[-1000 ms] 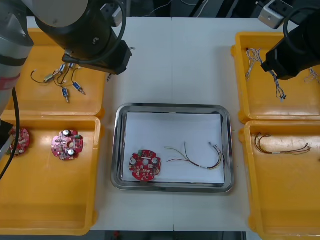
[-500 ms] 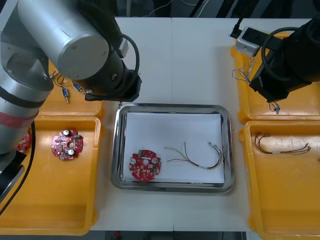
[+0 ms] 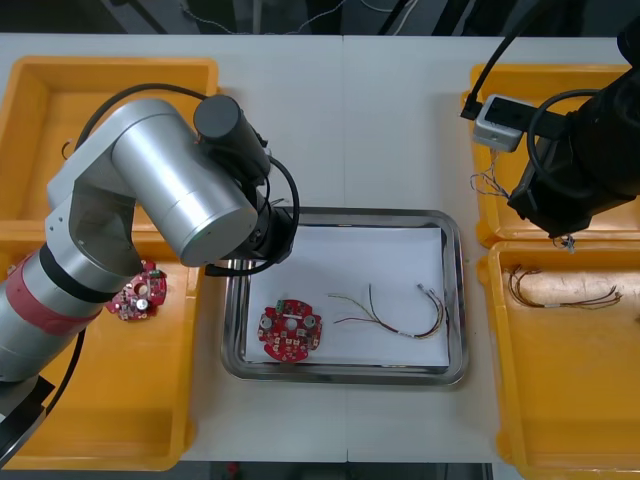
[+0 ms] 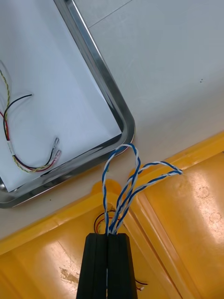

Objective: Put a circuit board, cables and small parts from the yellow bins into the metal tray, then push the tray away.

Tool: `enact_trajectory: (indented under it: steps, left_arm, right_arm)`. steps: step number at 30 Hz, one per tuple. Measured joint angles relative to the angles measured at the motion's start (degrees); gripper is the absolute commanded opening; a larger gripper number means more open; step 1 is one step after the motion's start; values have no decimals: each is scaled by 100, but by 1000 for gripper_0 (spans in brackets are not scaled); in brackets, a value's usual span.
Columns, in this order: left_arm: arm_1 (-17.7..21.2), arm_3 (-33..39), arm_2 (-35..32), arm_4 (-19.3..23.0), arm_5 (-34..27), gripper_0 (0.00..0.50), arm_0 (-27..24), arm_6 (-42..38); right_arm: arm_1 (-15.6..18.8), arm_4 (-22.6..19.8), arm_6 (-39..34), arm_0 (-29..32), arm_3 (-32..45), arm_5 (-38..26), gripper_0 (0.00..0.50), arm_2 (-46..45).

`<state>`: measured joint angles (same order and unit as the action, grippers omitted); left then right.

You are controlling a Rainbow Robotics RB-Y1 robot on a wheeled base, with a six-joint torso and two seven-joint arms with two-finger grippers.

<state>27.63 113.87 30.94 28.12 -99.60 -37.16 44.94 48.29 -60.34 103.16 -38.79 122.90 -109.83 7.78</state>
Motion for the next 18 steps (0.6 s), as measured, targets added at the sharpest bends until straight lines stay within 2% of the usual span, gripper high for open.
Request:
enact_trajectory:
  steps: [11, 18]
  left_arm:
    - [0, -152, 475, -184, 664, 0, 230, -1]
    - [0, -520, 652, -366, 1079, 0, 230, -1]
  right_arm:
    - [23, -90, -5, 50, 115, 0, 0, 280]
    - [23, -104, -5, 52, 255, 0, 0, 356]
